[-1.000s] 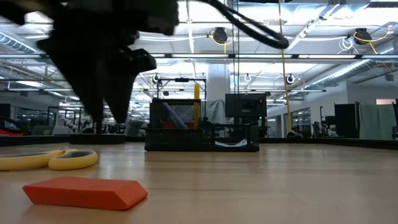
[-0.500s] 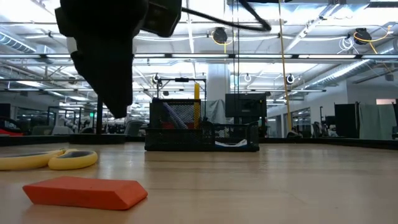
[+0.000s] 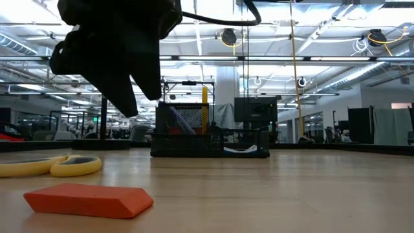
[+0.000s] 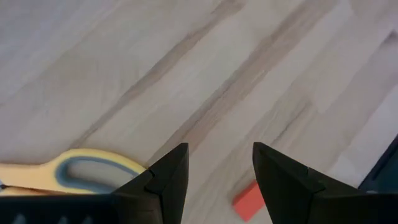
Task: Pick and place office supplies into organizer
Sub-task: Put the yellow scissors into the desk organizer
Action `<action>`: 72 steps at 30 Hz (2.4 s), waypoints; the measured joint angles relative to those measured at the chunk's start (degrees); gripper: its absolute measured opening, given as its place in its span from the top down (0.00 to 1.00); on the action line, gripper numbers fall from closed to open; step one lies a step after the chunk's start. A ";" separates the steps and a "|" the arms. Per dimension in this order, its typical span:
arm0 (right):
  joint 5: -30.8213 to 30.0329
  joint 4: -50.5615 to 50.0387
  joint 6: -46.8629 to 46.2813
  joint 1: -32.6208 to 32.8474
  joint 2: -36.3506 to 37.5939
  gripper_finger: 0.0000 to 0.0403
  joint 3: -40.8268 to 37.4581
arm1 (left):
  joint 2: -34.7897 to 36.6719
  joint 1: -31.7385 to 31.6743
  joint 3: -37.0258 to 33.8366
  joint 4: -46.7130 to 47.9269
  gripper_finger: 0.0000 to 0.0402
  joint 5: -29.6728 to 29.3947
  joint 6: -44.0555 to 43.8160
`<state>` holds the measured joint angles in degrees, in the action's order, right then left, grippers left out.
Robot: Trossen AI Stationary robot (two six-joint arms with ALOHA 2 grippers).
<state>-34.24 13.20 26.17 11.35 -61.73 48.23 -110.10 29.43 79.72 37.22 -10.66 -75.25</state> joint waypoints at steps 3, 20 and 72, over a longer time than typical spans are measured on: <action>-0.02 0.99 1.12 0.00 0.01 0.57 0.00 | 0.00 0.07 0.00 0.34 0.54 -1.56 -3.61; -24.33 6.69 -7.44 -1.84 0.04 0.57 -0.01 | -3.12 1.22 0.02 5.68 0.54 -2.23 -28.72; -25.52 2.75 -10.71 -1.89 0.00 0.57 -2.25 | -8.33 -0.66 0.31 9.76 0.54 4.11 -34.03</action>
<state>-59.76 15.95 15.46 9.47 -61.73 45.98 -118.43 28.77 80.03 46.98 -6.56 -109.28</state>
